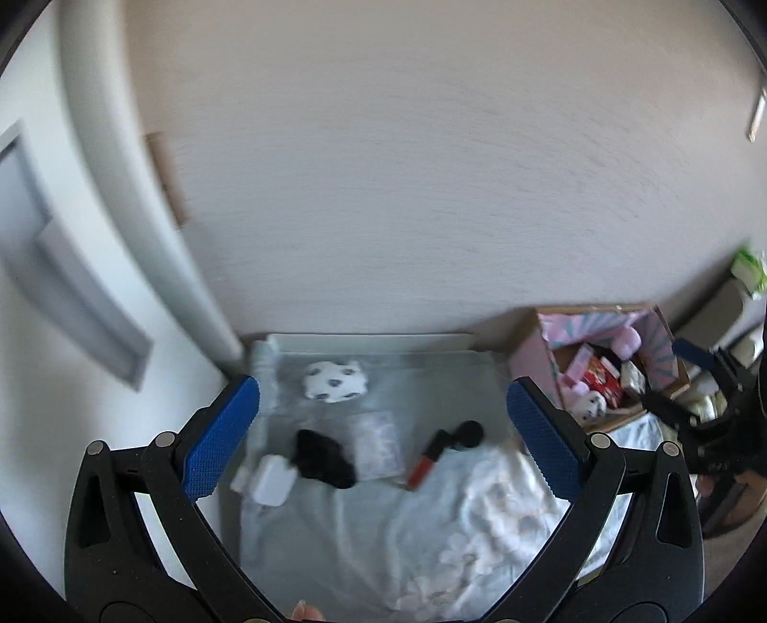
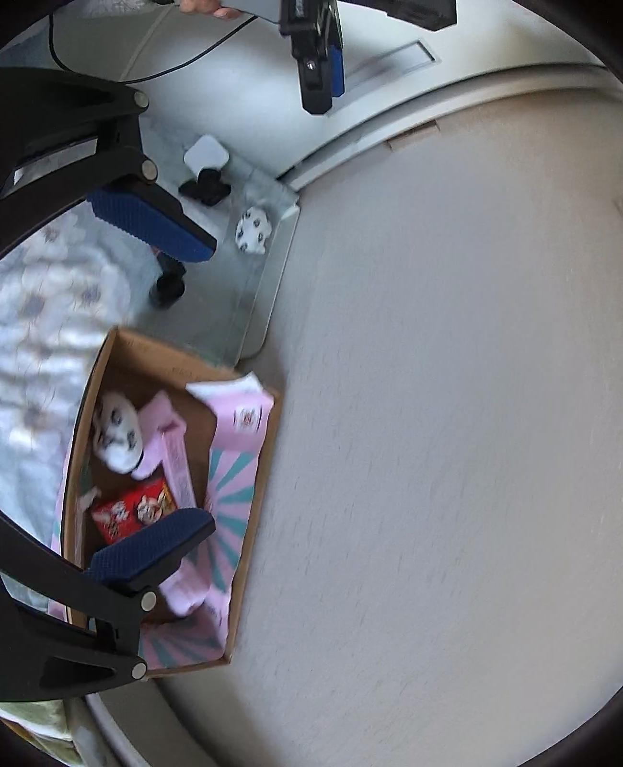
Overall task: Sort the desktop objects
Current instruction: 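Move both tools back over the items on the bed, then grasp the black fuzzy hair tie with the left tool while the right tool grasps the red bottle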
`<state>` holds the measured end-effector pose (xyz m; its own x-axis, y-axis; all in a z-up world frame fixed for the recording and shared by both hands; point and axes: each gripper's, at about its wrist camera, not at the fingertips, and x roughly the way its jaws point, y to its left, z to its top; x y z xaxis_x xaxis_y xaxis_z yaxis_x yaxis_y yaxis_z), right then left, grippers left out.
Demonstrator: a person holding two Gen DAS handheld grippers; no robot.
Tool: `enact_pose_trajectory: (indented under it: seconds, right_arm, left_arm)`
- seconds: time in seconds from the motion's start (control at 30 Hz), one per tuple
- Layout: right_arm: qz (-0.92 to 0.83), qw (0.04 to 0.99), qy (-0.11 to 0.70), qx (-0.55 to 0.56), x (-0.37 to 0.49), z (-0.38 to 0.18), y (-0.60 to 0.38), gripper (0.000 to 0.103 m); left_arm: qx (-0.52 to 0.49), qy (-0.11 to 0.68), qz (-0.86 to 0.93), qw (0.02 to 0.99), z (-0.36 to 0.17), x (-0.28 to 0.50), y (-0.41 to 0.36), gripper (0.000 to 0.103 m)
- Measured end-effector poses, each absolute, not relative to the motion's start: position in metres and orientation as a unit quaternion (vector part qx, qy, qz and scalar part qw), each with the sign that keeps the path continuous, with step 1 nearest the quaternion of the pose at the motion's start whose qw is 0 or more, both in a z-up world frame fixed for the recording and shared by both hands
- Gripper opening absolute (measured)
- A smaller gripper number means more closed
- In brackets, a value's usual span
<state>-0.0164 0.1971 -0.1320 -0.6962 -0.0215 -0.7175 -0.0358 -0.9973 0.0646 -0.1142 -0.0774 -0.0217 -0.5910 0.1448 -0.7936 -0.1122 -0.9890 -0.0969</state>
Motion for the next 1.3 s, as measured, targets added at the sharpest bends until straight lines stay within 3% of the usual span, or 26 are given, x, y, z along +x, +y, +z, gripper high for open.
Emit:
enact_pose_trajectory:
  seconds: [0.27,0.63,0.97,1.3]
  right_arm:
    - [0.917,-0.048,0.006,-0.396,-0.022,-0.148,0.147,0.103]
    - [0.891,-0.122,-0.035,-0.435,-0.031,-0.201,0.09,0.103]
    - [0.879,-0.16,-0.058,-0.445,-0.039,-0.283,0.051,0.103]
    - [0.877,-0.17,-0.103,-0.437,-0.058,-0.322,0.041,0.103]
  left_arm:
    - [-0.469,0.072,0.88,0.039,-0.056,-0.119,-0.098,0.103]
    - [-0.477,0.267,0.828,0.121,-0.162,-0.108,-0.066,0.103]
    - [-0.485,0.286,0.812,0.15,-0.231,-0.118,-0.066,0.099]
    - [-0.477,0.257,0.824,0.164,-0.246,-0.12,-0.071,0.089]
